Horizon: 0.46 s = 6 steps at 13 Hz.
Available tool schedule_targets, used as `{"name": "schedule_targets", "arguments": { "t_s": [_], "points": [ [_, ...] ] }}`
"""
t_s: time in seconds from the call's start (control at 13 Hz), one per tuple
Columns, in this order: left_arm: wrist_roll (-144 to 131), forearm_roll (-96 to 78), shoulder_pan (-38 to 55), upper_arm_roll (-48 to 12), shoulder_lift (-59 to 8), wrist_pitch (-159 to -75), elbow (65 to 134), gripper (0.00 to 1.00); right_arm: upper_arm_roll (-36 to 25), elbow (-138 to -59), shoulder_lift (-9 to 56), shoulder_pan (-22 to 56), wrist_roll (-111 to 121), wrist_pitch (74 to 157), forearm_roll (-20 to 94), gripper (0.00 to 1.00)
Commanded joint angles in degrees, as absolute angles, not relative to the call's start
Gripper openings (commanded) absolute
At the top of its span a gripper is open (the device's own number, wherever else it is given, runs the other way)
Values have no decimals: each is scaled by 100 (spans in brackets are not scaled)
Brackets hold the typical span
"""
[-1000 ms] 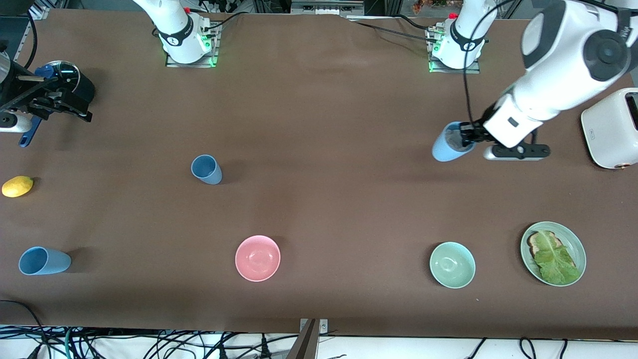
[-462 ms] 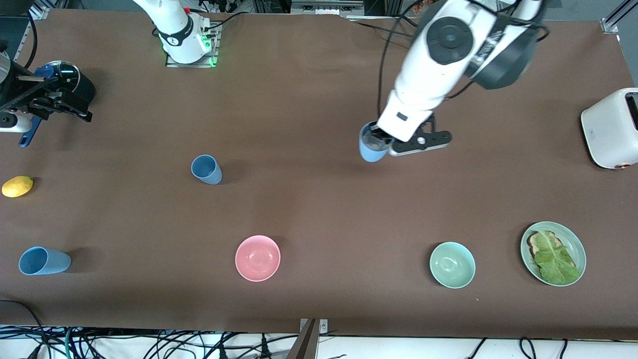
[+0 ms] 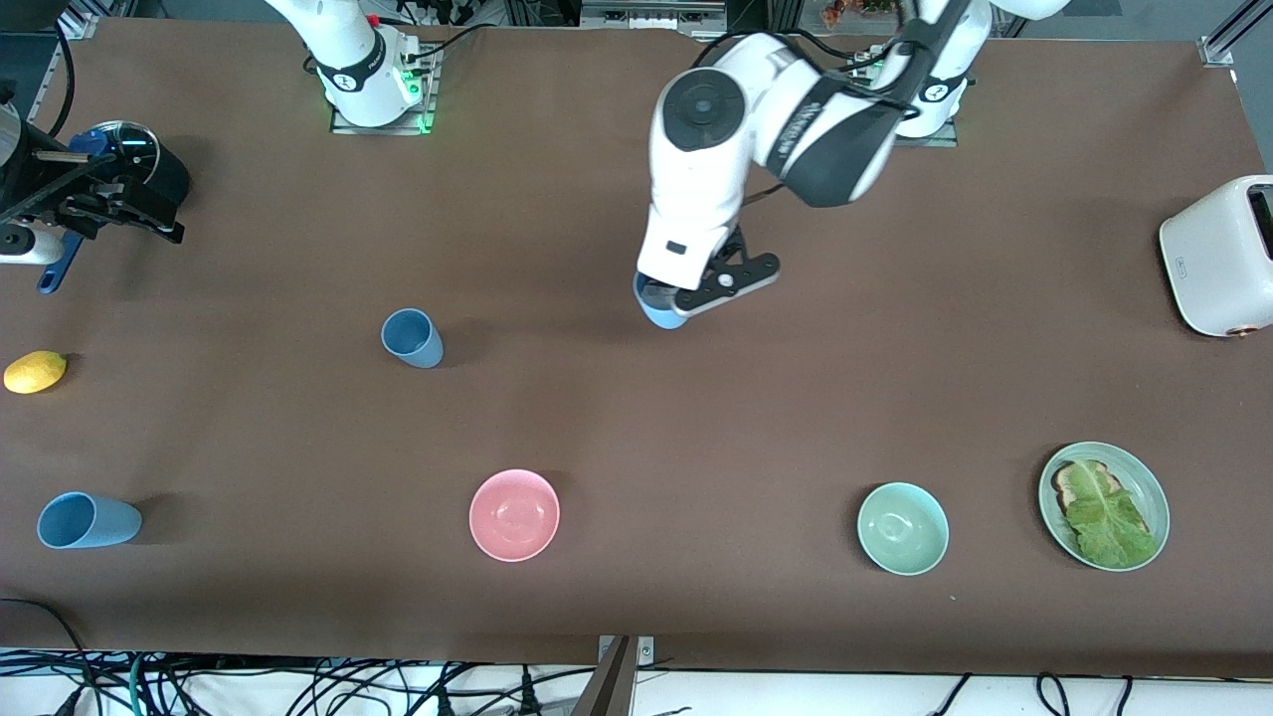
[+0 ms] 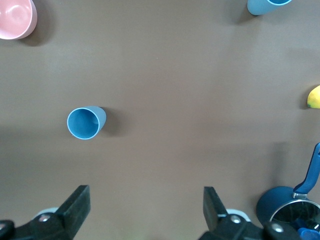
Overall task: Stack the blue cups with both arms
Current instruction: 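Lift the cup with the left gripper and carry it toward the table middle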
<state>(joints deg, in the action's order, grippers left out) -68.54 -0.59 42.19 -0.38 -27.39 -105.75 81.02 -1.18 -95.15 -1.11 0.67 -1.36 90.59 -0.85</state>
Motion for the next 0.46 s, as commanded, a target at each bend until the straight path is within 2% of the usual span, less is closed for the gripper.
{"name": "schedule_targets", "arguments": {
  "t_s": [0.0, 0.38],
  "points": [
    [-7669, 88, 4595, 123, -3216, -10931, 7726, 0, -141, -9396, -62, 79, -141, 8956, -62, 100],
    [-8156, 123, 4825, 263, -3743, -11626, 7734, 0, -141, -9387, -70, 79, -141, 8956, -62, 100]
  ]
}}
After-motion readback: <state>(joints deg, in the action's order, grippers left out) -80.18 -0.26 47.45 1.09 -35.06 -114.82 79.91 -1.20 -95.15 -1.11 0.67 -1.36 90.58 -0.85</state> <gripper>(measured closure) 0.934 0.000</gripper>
